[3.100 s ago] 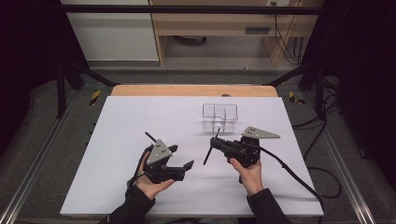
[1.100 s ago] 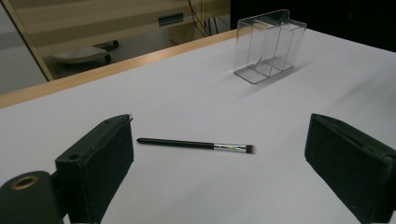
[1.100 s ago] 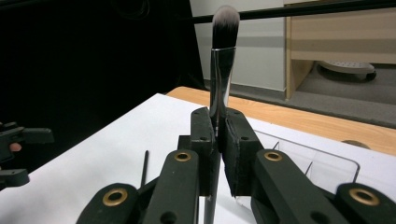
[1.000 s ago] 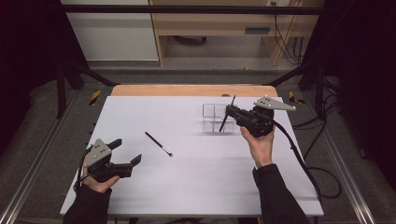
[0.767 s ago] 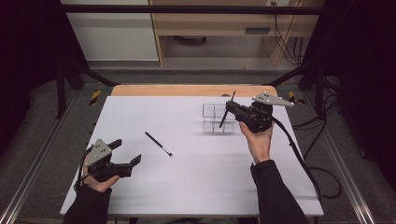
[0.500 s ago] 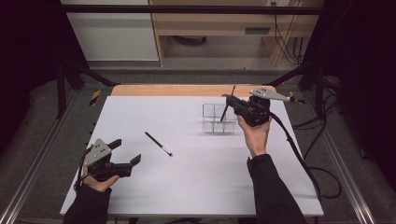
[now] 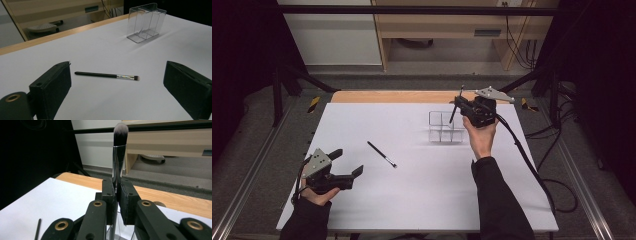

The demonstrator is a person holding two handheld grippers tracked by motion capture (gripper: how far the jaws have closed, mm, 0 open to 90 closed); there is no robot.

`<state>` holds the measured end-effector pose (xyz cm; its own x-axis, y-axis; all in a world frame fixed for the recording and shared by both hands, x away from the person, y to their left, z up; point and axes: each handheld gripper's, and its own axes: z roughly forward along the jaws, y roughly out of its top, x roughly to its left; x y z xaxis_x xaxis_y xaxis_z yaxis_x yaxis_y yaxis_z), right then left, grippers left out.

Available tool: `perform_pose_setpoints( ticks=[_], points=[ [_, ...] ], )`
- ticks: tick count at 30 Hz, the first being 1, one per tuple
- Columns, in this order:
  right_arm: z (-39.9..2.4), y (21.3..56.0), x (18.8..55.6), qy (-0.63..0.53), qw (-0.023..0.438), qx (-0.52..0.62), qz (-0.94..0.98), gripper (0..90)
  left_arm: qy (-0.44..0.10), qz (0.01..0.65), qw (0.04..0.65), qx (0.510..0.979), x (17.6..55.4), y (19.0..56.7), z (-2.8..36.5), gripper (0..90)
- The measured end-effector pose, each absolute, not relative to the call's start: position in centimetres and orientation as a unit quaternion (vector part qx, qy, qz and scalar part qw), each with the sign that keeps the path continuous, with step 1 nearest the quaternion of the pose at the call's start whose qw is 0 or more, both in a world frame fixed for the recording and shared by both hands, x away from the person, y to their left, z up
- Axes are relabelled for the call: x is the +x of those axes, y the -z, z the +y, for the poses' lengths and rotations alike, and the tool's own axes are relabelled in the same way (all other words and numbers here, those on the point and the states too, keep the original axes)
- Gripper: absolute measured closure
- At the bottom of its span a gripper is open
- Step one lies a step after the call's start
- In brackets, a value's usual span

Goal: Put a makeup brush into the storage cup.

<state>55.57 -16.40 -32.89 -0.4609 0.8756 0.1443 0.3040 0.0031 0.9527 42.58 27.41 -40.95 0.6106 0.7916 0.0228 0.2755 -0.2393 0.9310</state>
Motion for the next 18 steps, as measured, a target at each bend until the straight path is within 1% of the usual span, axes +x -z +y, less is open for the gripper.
perform_pose_setpoints(
  ticks=[18],
  points=[
    [-15.7, 34.1, 57.8, -0.537, 0.267, 0.466, 0.651, 83.1, -0.255, 0.357, 0.503, 0.745, 42.6, 41.0, 27.4, 7.3]
  ],
)
